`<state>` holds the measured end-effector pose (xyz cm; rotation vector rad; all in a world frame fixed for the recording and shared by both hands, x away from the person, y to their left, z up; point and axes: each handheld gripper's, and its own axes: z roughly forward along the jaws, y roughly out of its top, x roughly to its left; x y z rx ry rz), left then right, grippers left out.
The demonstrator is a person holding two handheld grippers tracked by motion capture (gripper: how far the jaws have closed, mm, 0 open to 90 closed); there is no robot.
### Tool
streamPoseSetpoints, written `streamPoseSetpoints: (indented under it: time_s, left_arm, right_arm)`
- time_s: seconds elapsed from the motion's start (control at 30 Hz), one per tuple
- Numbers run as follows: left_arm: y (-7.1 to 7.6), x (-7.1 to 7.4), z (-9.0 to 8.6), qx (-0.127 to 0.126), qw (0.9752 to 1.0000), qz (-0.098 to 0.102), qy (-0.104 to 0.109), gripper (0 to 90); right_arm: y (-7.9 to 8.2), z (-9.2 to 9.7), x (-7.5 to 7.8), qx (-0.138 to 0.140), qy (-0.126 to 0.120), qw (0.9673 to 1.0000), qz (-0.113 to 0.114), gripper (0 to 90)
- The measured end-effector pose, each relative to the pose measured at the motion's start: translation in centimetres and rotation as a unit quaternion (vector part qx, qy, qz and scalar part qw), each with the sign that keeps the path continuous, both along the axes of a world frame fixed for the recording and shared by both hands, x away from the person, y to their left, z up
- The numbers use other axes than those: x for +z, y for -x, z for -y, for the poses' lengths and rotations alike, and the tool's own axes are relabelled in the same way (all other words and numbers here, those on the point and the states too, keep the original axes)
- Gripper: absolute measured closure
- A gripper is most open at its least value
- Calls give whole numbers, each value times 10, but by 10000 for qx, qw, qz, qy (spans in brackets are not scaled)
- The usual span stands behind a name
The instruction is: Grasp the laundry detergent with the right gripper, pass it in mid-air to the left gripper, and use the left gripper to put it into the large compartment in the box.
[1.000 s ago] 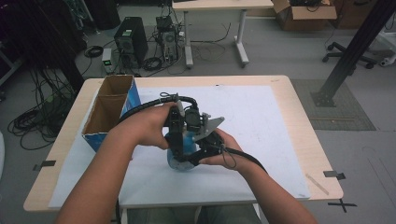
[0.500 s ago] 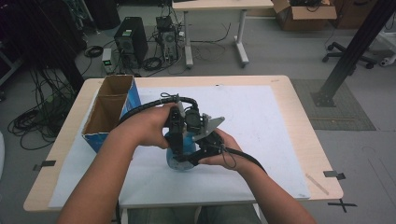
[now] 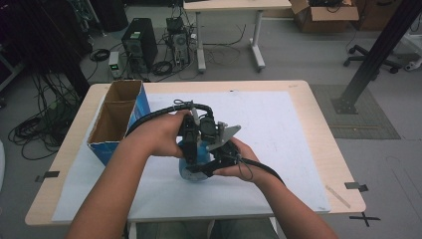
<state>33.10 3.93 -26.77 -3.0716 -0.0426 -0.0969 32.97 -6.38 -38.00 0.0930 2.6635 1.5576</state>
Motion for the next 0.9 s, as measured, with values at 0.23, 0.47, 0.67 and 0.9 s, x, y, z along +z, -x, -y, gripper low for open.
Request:
streamPoseSetpoints:
  time_s: [0.23, 0.47, 0.67, 0.9]
  left_arm:
    - [1, 1, 1, 75, 10000, -41, -34, 392]
    - [6, -2, 2, 482, 9981, -101, 370, 393]
    - [1, 5, 2, 173, 9998, -72, 105, 392]
    - [-1, 6, -2, 245, 9997, -16, 54, 393]
  right_arm:
    - [0, 1, 1, 66, -25, 10000, 42, 447]
    - [1, 4, -1, 78, -140, 9999, -9, 436]
    - [0, 9, 0, 130, -263, 9995, -117, 336]
    - [-1, 14, 0, 25, -336, 9992, -206, 255]
